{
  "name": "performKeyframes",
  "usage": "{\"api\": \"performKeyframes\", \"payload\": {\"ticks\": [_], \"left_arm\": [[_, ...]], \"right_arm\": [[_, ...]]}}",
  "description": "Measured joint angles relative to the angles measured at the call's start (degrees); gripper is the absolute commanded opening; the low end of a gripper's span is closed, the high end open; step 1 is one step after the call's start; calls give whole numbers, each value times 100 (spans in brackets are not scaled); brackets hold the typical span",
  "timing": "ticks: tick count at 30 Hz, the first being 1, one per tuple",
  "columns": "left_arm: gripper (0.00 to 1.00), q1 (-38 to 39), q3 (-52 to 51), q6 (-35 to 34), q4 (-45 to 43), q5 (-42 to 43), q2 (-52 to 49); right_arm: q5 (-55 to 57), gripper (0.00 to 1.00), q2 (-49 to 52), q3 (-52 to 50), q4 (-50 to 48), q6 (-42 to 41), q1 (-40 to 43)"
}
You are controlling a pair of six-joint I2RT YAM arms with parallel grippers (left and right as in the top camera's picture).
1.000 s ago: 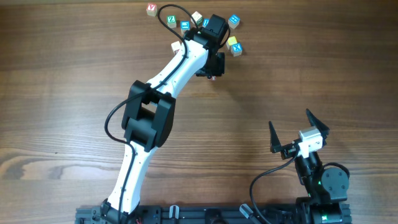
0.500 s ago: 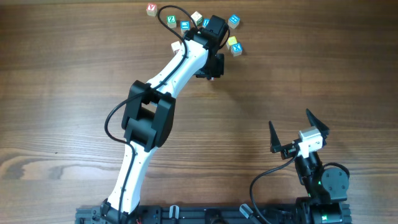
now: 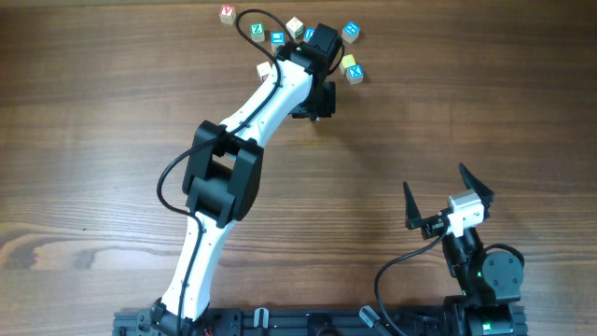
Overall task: Form a circle
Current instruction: 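Lower and close the left gripper on the '2' block, lift it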
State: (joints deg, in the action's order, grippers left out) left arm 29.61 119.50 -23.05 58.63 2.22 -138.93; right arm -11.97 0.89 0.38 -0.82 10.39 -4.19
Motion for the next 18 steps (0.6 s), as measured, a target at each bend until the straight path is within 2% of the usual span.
{"api": "performKeyframes", "payload": {"ticks": [18], "left_arm": [[43, 0, -181, 0, -197, -129, 0]], "right_arm": [[0, 100, 0, 0, 0, 0, 0]]}}
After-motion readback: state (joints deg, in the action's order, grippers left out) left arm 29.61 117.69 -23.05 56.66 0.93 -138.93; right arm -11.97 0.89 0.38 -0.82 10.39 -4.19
